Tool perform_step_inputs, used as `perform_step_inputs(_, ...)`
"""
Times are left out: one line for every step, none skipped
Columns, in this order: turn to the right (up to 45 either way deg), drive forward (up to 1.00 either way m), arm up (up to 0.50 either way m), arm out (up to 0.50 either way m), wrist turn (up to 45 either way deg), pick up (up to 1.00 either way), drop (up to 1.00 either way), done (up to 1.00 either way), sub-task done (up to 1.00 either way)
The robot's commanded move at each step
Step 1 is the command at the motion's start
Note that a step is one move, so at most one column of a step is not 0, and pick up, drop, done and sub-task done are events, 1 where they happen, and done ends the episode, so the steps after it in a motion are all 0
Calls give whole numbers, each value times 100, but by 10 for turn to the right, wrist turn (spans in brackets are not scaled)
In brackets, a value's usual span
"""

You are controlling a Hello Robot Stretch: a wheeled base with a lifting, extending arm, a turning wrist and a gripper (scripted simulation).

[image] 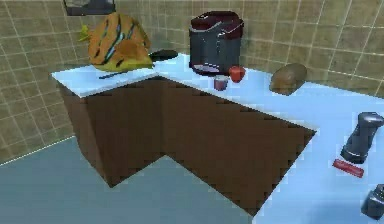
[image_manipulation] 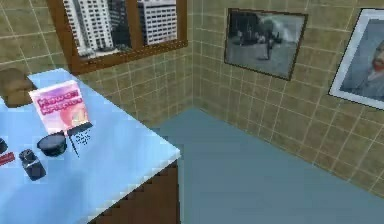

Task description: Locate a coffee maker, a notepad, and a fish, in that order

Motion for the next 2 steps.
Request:
perform_step_inputs(-450, 0, 0, 0, 0, 0, 0, 0, 0)
perform_step_inputs(0, 30, 0, 0, 0, 0, 0, 0, 0)
